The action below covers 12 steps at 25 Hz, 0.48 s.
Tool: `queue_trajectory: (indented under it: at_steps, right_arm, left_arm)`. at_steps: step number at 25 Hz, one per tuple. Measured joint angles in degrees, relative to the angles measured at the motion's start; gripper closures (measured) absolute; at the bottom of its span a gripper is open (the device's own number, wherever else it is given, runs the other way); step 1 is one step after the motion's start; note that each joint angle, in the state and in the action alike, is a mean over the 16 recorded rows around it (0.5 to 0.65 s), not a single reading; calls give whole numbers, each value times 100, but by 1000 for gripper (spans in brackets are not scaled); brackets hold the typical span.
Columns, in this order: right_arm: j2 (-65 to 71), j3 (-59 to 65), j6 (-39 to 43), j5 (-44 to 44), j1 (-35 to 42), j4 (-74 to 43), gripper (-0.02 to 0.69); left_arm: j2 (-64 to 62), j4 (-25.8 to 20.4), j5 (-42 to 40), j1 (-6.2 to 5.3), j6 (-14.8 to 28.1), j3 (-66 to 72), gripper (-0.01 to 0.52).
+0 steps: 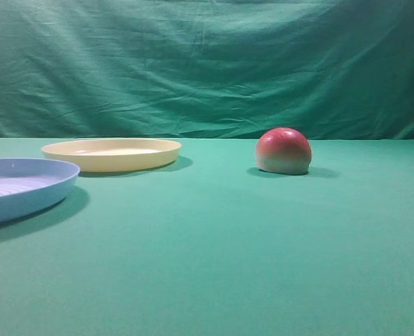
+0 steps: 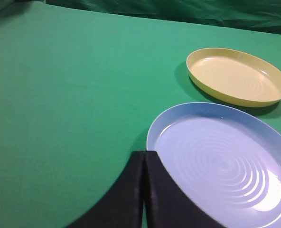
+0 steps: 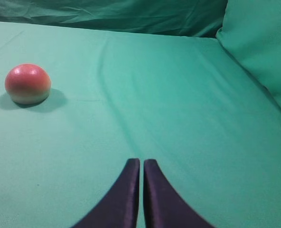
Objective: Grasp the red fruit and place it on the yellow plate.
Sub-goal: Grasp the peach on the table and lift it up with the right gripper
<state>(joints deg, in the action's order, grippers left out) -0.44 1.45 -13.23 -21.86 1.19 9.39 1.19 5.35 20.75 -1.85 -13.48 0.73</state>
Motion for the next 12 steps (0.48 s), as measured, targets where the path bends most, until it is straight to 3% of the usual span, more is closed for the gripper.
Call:
queue_trajectory:
  at_steps: [12]
  right_arm:
    - [0,0,0,0,0,0,665]
  left_arm:
    - [0,0,0,0,0,0,514]
